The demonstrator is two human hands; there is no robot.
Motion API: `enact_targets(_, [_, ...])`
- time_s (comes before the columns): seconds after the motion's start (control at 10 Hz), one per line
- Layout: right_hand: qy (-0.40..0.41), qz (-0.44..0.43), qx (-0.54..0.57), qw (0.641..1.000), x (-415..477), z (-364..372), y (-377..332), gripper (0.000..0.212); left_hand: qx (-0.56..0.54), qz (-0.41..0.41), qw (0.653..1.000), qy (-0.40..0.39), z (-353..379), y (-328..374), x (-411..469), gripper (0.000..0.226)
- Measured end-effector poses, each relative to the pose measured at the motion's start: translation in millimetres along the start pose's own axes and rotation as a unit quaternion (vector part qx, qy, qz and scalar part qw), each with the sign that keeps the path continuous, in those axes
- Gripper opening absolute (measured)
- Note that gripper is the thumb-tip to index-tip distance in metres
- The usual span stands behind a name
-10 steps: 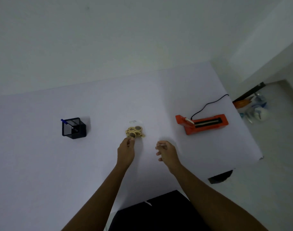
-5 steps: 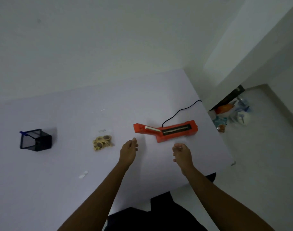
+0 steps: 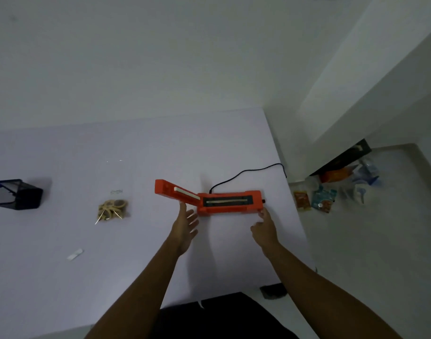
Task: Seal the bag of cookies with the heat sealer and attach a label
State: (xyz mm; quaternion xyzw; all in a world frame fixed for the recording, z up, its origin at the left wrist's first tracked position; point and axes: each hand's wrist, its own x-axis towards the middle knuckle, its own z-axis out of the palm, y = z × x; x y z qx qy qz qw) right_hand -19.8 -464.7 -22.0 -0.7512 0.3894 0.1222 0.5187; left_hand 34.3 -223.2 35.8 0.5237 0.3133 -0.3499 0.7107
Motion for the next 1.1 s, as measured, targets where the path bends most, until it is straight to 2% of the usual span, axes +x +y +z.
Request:
enact_targets(0.1, [-0.022, -0.005, -0.006, 1.000, 8, -3, -9, 0.078, 0.033, 0.014, 0.999, -0.005, 14, 10, 5, 0.094])
enact_targets(0.2, [-0.044, -0.012, -0.010, 0.999, 20, -8, -20, 0.079, 0.128, 0.051, 0.990, 0.001, 29, 20, 13, 0.099])
enact_targets(0.3, [-0.070, -0.018, -0.013, 0.997, 37, -10, -36, 0.082, 0.175, 0.068, 0.981, 0.044, 43, 30, 20, 0.093])
enact_targets(0.4, [-0.095, -0.016, -0.023, 0.995, 55, -11, -57, 0.083, 0.175, 0.089, 0.978, 0.077, 55, 42, 30, 0.074])
enact_targets(0.5, [-0.104, -0.021, -0.035, 0.994, 71, -11, -77, 0.082, 0.179, 0.100, 0.974, 0.093, 64, 57, 36, 0.068])
enact_targets(0.7, [-0.106, -0.021, -0.040, 0.993, 89, -4, -101, 0.082, 0.118, 0.077, 0.987, 0.081, 71, 82, 42, 0.082])
enact_targets(0.8, [-0.107, -0.023, -0.036, 0.993, 90, -2, -103, 0.082, 0.092, 0.084, 0.990, 0.068, 76, 91, 38, 0.074])
enact_targets(0.9, [-0.110, -0.019, -0.002, 0.994, 87, -5, -110, 0.078, 0.096, 0.081, 0.989, 0.073, 75, 96, 38, 0.073])
enact_targets(1.1, [-0.097, -0.024, 0.024, 0.995, 75, -11, -116, 0.069, 0.155, 0.043, 0.985, 0.065, 55, 96, 53, 0.086])
